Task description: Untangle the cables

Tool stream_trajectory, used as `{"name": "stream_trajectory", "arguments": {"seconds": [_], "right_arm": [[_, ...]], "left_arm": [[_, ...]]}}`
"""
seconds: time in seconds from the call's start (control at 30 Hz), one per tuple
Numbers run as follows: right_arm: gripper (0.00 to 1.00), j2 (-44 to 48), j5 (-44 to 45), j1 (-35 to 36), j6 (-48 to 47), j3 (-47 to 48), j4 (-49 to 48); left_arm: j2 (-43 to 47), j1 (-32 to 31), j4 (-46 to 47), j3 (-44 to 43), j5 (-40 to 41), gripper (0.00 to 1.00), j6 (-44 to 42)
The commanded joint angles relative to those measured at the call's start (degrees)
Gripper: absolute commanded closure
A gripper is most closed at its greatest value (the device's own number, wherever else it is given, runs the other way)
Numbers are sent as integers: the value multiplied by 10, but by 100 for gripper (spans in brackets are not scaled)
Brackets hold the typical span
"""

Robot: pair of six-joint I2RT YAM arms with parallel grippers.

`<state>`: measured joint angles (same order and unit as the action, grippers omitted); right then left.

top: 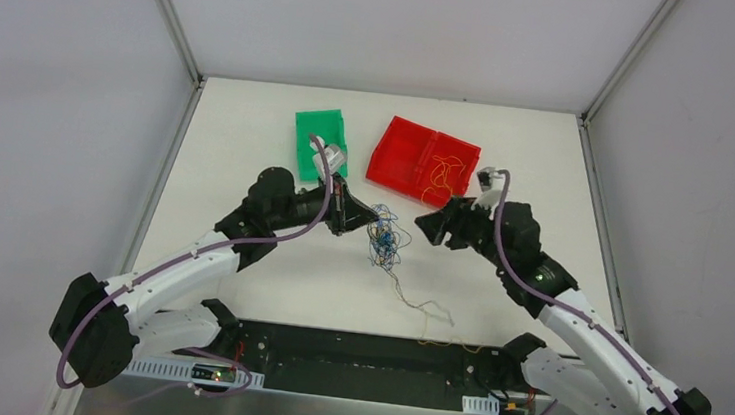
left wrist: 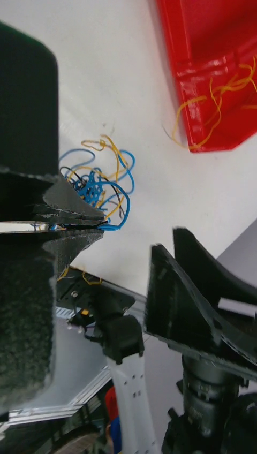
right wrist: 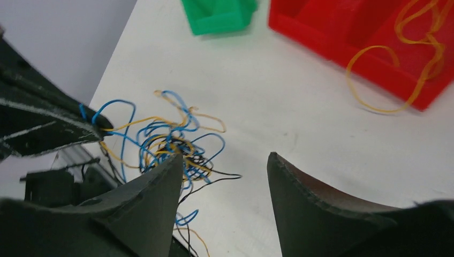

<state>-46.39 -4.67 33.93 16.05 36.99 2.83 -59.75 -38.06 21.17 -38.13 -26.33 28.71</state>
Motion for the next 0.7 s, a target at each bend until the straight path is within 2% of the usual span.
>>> {"name": "stream_trajectory", "arguments": {"seconds": [0.0,0.17,0.3,0.53,0.67], "right_arm": [[37,-34,-100,61,-75,49,-52],[34,-66,-178,77,-82,55,-70],[41,-76,-162,81,-87,63,-56],[42,-95,-193,86,-88,68,-58],[48,-102,-191,87,-91,69,-56]], "left_arm": [[-4,-5,112,-16,-134,100,-3],[-17,-8,144,-17,-171,100,14],[-6,-8,150,-10,-164,100,14],[12,-8,150,0,-150,100,8],[23,-8,150,7,-139,100,3]]}}
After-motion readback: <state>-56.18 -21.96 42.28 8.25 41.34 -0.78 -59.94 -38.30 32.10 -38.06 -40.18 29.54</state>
